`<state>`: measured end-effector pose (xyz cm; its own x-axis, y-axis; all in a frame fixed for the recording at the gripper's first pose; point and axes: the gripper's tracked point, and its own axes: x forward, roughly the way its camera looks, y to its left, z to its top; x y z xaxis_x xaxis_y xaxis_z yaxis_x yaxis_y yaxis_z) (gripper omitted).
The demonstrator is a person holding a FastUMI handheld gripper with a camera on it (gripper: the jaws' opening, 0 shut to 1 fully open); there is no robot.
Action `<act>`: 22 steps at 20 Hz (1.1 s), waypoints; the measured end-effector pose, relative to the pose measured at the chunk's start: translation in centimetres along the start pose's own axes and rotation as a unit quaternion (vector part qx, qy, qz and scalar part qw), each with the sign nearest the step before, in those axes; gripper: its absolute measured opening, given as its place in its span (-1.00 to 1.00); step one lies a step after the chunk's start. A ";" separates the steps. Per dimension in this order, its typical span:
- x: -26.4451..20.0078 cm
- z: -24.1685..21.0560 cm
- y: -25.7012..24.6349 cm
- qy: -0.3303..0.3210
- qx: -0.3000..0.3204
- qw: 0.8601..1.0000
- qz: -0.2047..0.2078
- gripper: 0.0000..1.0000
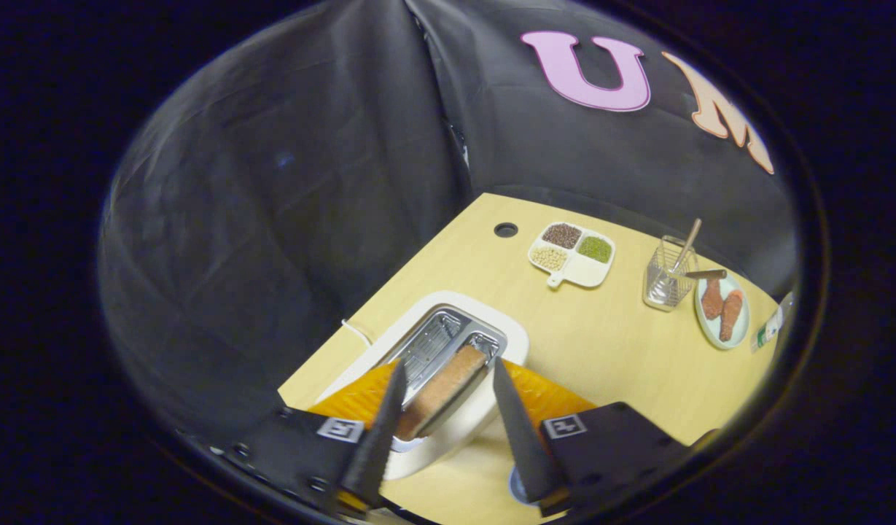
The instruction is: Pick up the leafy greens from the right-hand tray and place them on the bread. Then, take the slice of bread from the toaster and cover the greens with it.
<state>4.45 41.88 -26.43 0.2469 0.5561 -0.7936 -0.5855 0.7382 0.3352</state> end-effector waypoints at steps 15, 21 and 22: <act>-3.6 2.0 0.0 -0.050 0.040 0.997 0.033 -0.91; -6.4 2.5 -1.3 -0.074 0.056 0.995 0.046 -0.91; -6.8 2.6 -1.6 -0.080 0.059 0.994 0.048 -0.91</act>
<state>5.75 37.88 -20.21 0.3194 0.6725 -0.6677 -0.5196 0.7135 0.4701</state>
